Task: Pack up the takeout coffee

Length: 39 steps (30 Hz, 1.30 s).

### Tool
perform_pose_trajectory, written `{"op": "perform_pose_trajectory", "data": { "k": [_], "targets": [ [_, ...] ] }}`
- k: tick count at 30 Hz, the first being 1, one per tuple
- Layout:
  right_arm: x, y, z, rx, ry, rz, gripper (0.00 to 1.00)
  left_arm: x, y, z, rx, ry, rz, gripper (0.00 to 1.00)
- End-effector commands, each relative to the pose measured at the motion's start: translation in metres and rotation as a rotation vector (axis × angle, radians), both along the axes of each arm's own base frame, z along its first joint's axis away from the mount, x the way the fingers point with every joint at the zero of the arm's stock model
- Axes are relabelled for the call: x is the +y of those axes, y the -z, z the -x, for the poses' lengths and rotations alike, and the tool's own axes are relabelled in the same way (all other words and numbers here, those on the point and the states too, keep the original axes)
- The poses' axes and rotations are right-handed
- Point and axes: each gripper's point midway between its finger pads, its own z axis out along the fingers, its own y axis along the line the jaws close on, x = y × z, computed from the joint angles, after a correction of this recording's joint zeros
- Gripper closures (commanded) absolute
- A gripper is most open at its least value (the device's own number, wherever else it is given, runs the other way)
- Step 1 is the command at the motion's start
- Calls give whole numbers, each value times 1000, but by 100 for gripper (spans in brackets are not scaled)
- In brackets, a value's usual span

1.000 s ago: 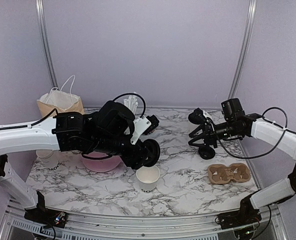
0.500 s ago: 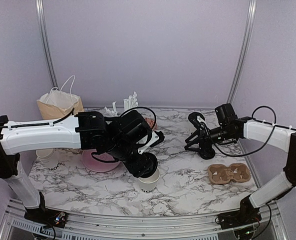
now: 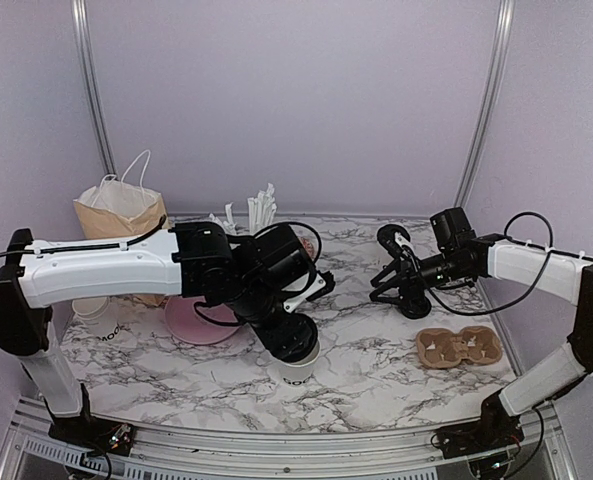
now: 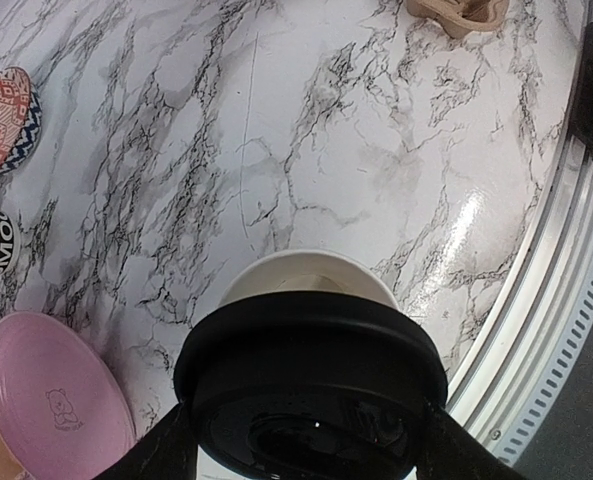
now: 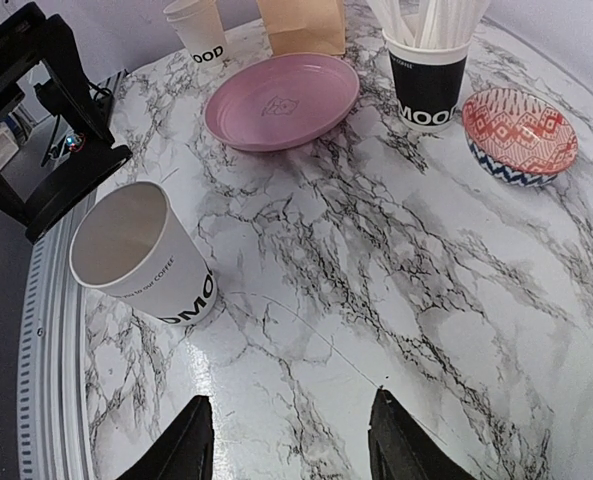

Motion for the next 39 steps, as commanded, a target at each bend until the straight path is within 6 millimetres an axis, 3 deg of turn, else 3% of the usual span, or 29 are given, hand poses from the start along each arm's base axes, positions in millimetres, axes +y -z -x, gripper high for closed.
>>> {"op": "perform_pose_trajectory", "data": {
  "k": [1,27,34,39],
  "targets": [
    [3,0,3,0,-28,-9,49,3,4,-2,17,7,-36,32],
    [3,3,6,7,-38,-2,50,-5,21,-5,43,32,-78,32],
    [3,4,7,11,-39,-1,50,2,-11,-9,9,7,-57,32],
    [3,4,6,13,-42,-1,50,8,-5,-5,27,-2,-75,32]
  ]
}}
